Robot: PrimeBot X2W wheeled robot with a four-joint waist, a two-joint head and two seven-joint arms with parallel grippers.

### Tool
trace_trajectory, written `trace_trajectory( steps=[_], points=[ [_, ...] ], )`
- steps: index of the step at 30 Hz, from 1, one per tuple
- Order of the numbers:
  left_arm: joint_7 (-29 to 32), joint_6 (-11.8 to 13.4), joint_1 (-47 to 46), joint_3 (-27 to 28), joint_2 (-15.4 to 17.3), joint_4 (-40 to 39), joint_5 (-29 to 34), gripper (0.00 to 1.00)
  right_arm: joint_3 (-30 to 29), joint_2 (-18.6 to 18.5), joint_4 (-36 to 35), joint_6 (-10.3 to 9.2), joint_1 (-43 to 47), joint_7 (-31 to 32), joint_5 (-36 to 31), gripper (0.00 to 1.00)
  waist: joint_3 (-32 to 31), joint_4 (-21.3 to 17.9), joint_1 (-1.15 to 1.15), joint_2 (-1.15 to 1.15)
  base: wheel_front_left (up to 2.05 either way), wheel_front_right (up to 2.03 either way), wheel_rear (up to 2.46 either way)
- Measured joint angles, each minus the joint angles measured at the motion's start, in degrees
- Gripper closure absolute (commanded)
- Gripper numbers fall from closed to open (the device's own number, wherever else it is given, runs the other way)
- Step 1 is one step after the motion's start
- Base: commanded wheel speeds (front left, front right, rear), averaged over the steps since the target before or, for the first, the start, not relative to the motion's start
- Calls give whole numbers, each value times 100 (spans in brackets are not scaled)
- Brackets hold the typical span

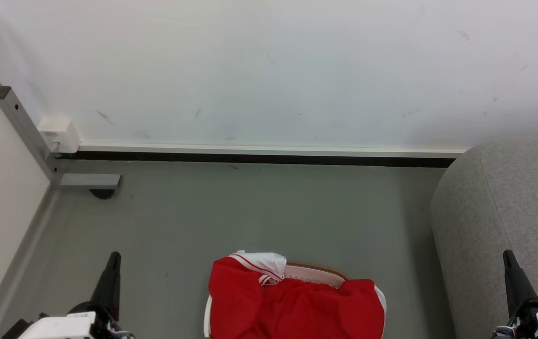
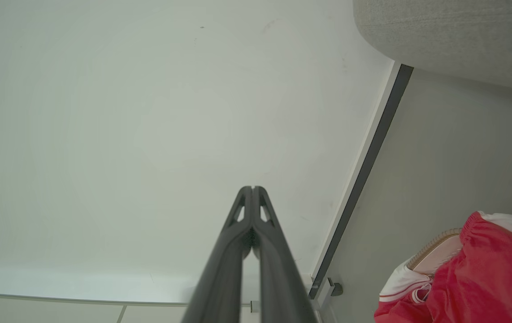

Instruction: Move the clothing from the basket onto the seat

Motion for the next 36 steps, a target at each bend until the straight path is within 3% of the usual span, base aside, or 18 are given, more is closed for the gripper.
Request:
trace_trajectory(
  steps=[36],
  points=[
    [0,0,0,2,0,0,0,100,0,0,0,0,0,0,0,100,0,0,0,0,0,0,0]
  ],
)
